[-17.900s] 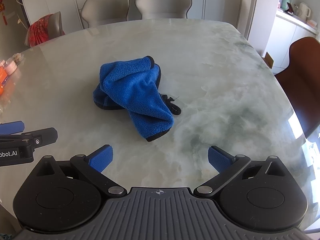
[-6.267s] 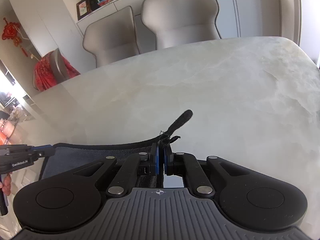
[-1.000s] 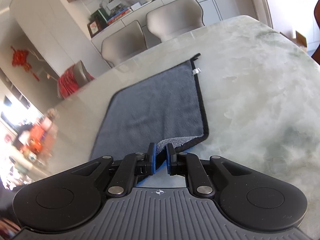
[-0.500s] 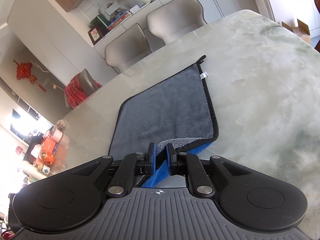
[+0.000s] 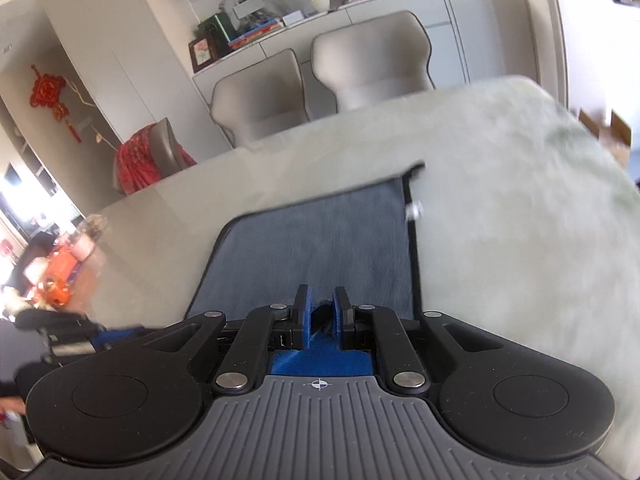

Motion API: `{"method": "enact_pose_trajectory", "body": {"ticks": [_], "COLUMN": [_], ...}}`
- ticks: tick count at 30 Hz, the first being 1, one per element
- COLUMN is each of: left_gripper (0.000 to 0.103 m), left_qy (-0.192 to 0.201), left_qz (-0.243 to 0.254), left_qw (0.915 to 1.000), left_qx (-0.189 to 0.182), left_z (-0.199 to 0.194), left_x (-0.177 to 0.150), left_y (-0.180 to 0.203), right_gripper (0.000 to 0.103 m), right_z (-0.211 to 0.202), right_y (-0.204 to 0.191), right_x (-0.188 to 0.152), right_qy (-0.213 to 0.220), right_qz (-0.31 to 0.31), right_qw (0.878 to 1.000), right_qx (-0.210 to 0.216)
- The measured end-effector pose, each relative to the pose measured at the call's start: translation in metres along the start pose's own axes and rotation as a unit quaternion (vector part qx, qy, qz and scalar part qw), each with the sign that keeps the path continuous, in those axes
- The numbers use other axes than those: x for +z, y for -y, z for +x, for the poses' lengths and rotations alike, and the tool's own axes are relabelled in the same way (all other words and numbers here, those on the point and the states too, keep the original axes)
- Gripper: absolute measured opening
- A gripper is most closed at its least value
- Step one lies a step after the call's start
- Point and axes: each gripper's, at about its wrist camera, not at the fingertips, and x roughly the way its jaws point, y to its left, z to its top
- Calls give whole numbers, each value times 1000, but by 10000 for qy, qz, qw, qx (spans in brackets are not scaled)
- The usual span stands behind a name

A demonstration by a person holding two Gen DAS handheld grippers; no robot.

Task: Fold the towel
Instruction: 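Lift the hem with both grippers and fold it over toward the opposite edge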

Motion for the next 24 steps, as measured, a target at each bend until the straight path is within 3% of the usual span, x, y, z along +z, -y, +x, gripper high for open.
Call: {"method": "enact_pose_trajectory", "body": {"ticks": [10, 21, 24], "left_gripper": [4, 4, 4], "left_qy": [-4, -385, -470], "left_qz": [-10, -303, -303], "left_qw": [9999, 9987, 9984], "left_qx": [138, 129, 57], "left_z": [80, 155, 165], "left_x": [74, 90, 85], "left_y": [-48, -87, -89], "right_gripper": [12, 13, 35], "right_z": [77, 143, 147], "right_y": [15, 37, 39], "right_x": [61, 87, 87], "right_qy": [-129, -219, -83], "right_qz": [-207, -311, -544], "right_qw": [9988, 9979, 9977], "right_qx": [-434, -524, -404]}}
